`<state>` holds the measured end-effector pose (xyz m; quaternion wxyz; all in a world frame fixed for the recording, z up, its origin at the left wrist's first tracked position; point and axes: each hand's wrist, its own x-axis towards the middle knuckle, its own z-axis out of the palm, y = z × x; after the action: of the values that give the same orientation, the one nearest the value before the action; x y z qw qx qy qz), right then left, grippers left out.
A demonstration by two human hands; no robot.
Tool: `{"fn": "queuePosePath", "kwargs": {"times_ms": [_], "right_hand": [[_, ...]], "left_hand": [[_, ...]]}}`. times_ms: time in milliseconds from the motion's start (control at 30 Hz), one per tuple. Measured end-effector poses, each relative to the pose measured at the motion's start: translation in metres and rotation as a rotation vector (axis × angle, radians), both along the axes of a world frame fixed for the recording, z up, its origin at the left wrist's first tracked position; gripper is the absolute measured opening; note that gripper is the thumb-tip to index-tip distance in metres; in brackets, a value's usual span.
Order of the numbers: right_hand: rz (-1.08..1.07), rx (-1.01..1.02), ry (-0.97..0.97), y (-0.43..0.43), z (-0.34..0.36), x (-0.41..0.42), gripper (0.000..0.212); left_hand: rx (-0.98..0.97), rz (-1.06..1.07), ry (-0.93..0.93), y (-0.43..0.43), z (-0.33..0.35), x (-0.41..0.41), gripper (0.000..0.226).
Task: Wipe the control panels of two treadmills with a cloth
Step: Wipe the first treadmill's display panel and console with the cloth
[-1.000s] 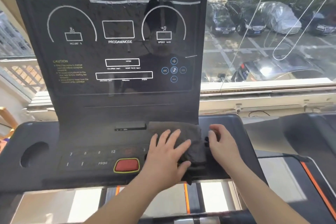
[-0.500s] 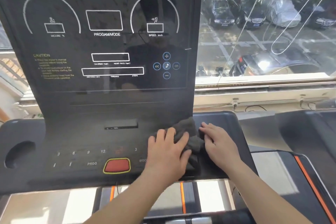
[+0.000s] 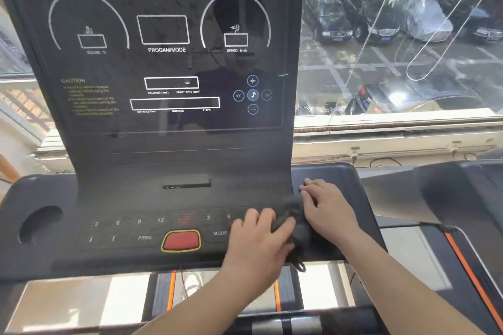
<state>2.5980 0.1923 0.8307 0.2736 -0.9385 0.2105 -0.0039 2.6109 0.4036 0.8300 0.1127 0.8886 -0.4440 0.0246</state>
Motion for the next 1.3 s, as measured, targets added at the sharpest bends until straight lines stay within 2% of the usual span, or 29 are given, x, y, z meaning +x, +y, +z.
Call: {"fn": "queuePosePath", "kwargs": {"times_ms": [67, 100, 200, 267, 333, 433, 533, 633, 767, 833, 1033, 1233, 1300], "right_hand": [[0.01, -0.01, 0.0, 0.0, 0.001, -0.001, 0.035], [0.01, -0.014, 0.002, 0.0, 0.001, -0.001, 0.034], [0.001, -0.011, 0.028, 0.002, 0.003, 0.0, 0.036], [-0.009, -0.008, 0.032, 0.004, 0.002, 0.001, 0.038], [-0.011, -0.007, 0.032, 0.005, 0.001, 0.003, 0.04], [-0.019, -0.017, 0.029, 0.006, 0.0, 0.004, 0.045], [-0.03, 0.019, 0.033, 0.008, 0.003, 0.004, 0.045], [-0.153, 0.122, -0.041, 0.02, 0.009, -0.006, 0.039], [-0.284, 0.101, -0.227, 0.059, 0.026, -0.017, 0.02], [-0.244, 0.125, -0.251, 0.091, 0.035, -0.011, 0.012], [-0.102, 0.233, -0.224, 0.197, 0.048, 0.037, 0.016], [-0.104, 0.33, -0.157, 0.27, 0.044, 0.076, 0.018], [-0.128, 0.356, -0.17, 0.28, 0.043, 0.079, 0.019]], "left_hand": [[0.035, -0.142, 0.0, 0.007, 0.004, 0.016, 0.042], [0.08, -0.113, -0.006, 0.007, 0.008, 0.031, 0.04], [0.1, 0.215, 0.012, 0.002, 0.021, 0.077, 0.041], [0.091, 0.331, 0.006, -0.004, 0.022, 0.073, 0.045], [0.077, 0.308, 0.009, -0.009, 0.016, 0.041, 0.048], [0.048, 0.117, 0.062, -0.003, 0.008, -0.005, 0.045], [0.073, -0.019, 0.041, -0.001, 0.006, 0.0, 0.037], [0.111, 0.094, 0.116, -0.003, 0.021, 0.027, 0.032], [0.211, 0.187, 0.177, 0.014, 0.034, 0.056, 0.038], [0.236, 0.167, 0.161, 0.035, 0.034, 0.063, 0.035], [0.166, 0.239, 0.145, 0.154, 0.028, 0.093, 0.037], [0.027, 0.465, 0.005, 0.297, 0.007, 0.123, 0.034], [-0.04, 0.571, 0.025, 0.321, 0.005, 0.136, 0.028]]}}
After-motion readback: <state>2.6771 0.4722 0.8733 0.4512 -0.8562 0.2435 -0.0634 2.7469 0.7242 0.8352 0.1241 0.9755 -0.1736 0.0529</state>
